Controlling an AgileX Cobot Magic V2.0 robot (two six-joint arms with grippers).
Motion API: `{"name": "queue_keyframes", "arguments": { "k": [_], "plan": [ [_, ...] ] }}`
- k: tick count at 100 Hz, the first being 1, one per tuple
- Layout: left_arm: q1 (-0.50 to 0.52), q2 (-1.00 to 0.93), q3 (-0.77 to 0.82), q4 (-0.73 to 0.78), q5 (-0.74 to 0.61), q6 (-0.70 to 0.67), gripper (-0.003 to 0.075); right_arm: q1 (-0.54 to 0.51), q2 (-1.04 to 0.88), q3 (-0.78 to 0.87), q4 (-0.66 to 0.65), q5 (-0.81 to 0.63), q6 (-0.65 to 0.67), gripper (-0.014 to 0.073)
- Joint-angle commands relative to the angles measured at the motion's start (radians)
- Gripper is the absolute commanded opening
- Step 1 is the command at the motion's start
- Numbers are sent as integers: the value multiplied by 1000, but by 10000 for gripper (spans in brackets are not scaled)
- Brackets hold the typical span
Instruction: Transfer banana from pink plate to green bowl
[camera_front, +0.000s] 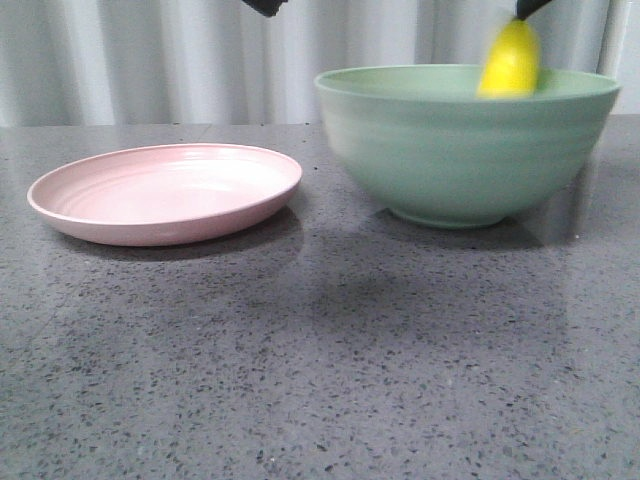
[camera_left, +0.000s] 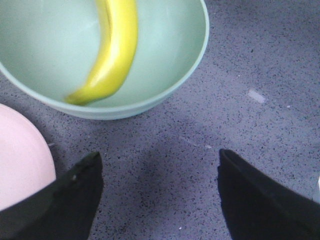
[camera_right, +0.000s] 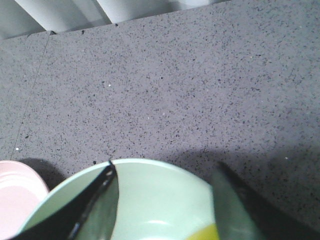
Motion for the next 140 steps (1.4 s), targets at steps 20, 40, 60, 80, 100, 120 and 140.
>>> {"name": "queue_keyframes", "arguments": {
  "k": [20, 40, 60, 80, 100, 120, 140],
  "plan": [
    [-8, -33, -28, -33, -49, -9, 442, -7, -47, -39, 4, -54, -6, 356],
    [-6, -53, -30, -35, -49, -9, 305, -7, -111, -39, -34, 2, -58, 195],
    [-6, -102, -28, 14, -48, -9, -19, -7, -191, -31, -103, 114, -83, -76],
    [-6, -181, 50, 125, -82, -123, -19, -7, -322, 78, -103, 106, -129, -76],
    [-6, -336, 220, 200, -232, -194, -19, -7, -506, 277, -103, -21, -138, -76],
    [-6, -522, 428, 217, -423, -194, -19, -7, -725, 491, -103, -166, -138, -76],
    [-6, -722, 663, 217, -605, -194, -19, -7, -960, 688, -130, -295, -138, -76]
  ]
}}
